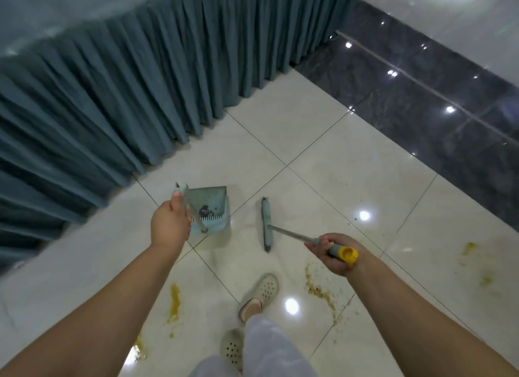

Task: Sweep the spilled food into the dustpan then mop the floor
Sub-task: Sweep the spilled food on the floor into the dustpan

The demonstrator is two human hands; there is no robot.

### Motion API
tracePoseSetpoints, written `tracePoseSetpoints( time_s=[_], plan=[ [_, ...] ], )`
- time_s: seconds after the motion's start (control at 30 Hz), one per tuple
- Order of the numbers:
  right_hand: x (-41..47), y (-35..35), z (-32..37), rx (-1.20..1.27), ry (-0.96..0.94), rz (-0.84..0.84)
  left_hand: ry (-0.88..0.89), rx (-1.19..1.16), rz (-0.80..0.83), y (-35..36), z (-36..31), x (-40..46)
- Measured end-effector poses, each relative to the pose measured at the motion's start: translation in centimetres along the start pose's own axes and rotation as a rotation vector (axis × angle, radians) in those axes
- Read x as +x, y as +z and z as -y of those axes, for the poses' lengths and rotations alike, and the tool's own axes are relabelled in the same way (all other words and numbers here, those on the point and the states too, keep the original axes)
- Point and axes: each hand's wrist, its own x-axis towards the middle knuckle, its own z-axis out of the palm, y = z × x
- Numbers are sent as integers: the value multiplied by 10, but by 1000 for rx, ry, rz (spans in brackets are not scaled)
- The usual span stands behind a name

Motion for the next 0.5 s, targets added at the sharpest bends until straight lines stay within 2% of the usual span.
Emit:
tracePoseSetpoints(
  time_s=[0.2,0.33,0.5],
  plan=[
    [40,67,19,91,105,111,23,-11,12,29,-42,33],
    [64,97,48,183,158,109,14,17,14,51,-65,56],
    [77,102,102,298,107,49,25,45,51,86,-87,76]
  ],
)
